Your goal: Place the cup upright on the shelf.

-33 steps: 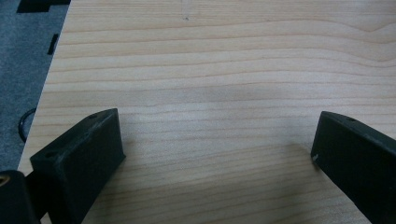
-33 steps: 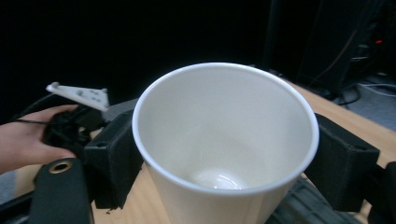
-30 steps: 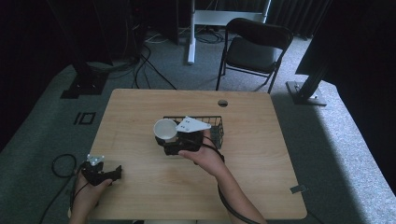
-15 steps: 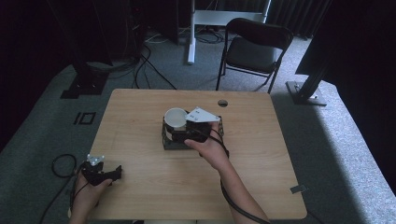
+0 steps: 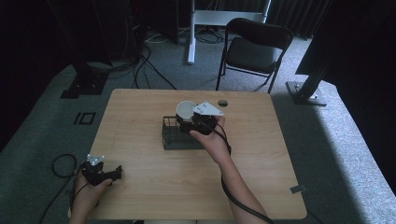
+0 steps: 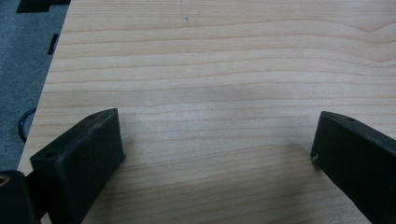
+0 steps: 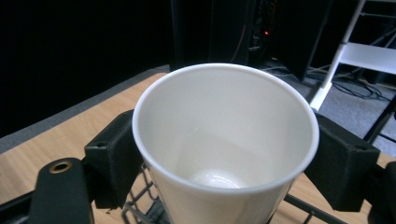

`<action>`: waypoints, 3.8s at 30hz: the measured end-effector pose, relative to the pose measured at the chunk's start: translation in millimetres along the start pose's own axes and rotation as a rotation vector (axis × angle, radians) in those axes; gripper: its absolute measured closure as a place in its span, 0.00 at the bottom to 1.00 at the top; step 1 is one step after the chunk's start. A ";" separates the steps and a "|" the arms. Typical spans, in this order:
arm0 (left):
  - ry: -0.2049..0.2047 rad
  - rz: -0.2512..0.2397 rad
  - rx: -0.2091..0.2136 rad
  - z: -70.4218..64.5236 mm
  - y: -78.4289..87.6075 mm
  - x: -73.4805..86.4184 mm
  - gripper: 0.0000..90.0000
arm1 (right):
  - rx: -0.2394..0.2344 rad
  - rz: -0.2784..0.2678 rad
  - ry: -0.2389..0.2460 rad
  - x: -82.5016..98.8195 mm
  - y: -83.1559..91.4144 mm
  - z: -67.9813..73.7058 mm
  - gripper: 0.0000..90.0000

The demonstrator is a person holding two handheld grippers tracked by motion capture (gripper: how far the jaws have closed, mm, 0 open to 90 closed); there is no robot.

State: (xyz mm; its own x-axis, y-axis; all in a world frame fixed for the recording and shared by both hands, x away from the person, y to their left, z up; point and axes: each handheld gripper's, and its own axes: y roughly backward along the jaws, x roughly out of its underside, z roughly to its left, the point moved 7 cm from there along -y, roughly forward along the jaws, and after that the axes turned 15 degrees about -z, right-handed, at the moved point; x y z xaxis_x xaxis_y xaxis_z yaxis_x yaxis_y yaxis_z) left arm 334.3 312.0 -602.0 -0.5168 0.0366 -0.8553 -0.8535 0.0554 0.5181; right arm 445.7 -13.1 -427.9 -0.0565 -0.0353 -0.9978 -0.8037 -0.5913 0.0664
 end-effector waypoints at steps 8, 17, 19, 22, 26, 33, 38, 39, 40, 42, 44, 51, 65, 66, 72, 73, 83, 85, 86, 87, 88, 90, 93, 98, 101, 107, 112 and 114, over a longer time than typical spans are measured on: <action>-0.001 0.000 0.000 0.0 0.0 0.0 0.03 | 0.050 0.031 -0.001 11.5 -7.7 -10.7 0.22; 0.000 0.000 0.000 0.0 0.0 0.0 0.03 | 0.079 0.075 -0.020 36.9 -15.9 -22.5 0.22; -0.001 0.000 0.000 0.0 0.0 0.0 0.03 | 0.087 0.082 -0.021 41.5 -17.2 -24.4 0.22; 0.000 0.000 0.000 0.0 0.0 0.0 0.03 | 0.095 0.099 -0.020 49.2 -19.1 -26.3 0.22; -0.001 0.000 0.000 0.1 0.0 0.0 0.03 | 0.100 0.105 -0.032 54.2 -19.7 -28.1 0.22; 0.000 0.000 0.000 0.0 0.0 0.0 0.03 | 0.098 0.114 -0.037 62.3 -19.1 -27.9 0.22; 0.000 0.000 0.000 0.0 0.0 0.0 0.03 | 0.097 0.109 -0.034 63.5 -18.0 -27.4 0.22; 0.000 0.000 0.000 0.0 0.0 0.0 0.03 | 0.099 0.107 -0.034 63.7 -17.8 -27.5 0.21; 0.000 0.000 0.000 0.0 0.0 0.0 0.03 | 0.101 0.108 -0.029 63.9 -17.7 -27.6 0.22; 0.000 0.000 0.000 0.0 0.0 0.0 0.03 | 0.099 0.105 -0.025 64.1 -18.0 -27.5 0.21; 0.000 0.000 0.000 0.0 0.0 0.0 0.03 | 0.092 0.105 -0.026 64.2 -18.4 -27.7 0.21; 0.000 0.000 0.000 0.0 0.0 0.0 0.03 | 0.082 0.096 -0.022 62.1 -16.1 -28.1 0.13; 0.000 0.000 0.000 0.0 0.0 0.0 0.03 | 0.072 0.107 -0.026 63.0 -2.8 -31.4 0.13; 0.000 0.000 0.000 0.0 0.0 0.0 0.03 | 0.068 0.106 -0.027 63.1 -1.5 -31.2 0.13; 0.000 0.000 0.000 0.0 0.0 0.0 0.03 | 0.067 0.101 -0.026 65.1 8.8 -33.0 0.13; 0.000 0.000 0.000 0.0 0.0 0.0 0.03 | 0.069 0.100 -0.023 65.3 10.2 -33.8 0.13; 0.000 0.000 0.000 0.0 0.1 0.0 0.03 | 0.089 0.102 -0.011 69.2 25.0 -43.6 0.13; 0.000 0.000 0.000 0.0 0.0 0.0 0.03 | 0.095 0.100 -0.016 69.8 27.8 -45.7 0.13; 0.000 0.000 0.000 0.0 0.0 0.0 0.03 | 0.095 0.100 -0.016 69.8 27.8 -45.7 0.13; 0.000 0.000 0.000 0.0 0.0 0.0 0.03 | 0.095 0.099 -0.013 70.1 29.2 -46.6 0.13; 0.000 0.000 0.000 0.0 0.0 0.0 0.03 | 0.098 0.101 -0.012 70.6 31.1 -48.1 0.13; -0.001 0.000 0.000 0.0 0.1 0.0 0.03 | 0.099 0.097 -0.013 70.9 34.5 -51.0 0.13; 0.000 0.000 0.000 0.0 0.1 0.0 0.03 | 0.107 0.097 -0.015 71.3 39.0 -55.0 0.13; -0.001 0.000 0.000 0.1 0.0 0.0 0.03 | 0.112 0.092 -0.014 70.8 47.1 -59.0 0.13; 0.000 0.000 0.000 0.0 0.0 0.0 0.03 | 0.115 0.090 -0.018 71.7 53.0 -62.0 0.13; 0.000 0.000 0.000 0.0 0.0 0.0 0.03 | 0.129 0.096 -0.024 78.4 65.0 -70.4 0.13; 0.000 0.000 0.000 0.0 0.1 0.0 0.03 | 0.143 0.101 -0.028 85.0 75.3 -77.6 0.13; 0.000 0.000 0.000 0.0 0.1 0.0 0.03 | 0.149 0.102 -0.028 87.3 78.9 -80.2 0.13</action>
State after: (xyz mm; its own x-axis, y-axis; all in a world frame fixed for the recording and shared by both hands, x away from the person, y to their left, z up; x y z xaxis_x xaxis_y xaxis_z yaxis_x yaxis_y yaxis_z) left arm 334.2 312.0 -602.0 -0.5170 0.0370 -0.8552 -0.8534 0.0557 0.5183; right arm 424.8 -127.4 -510.2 -0.1565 -0.0655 -0.9855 -0.8720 -0.4594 0.1690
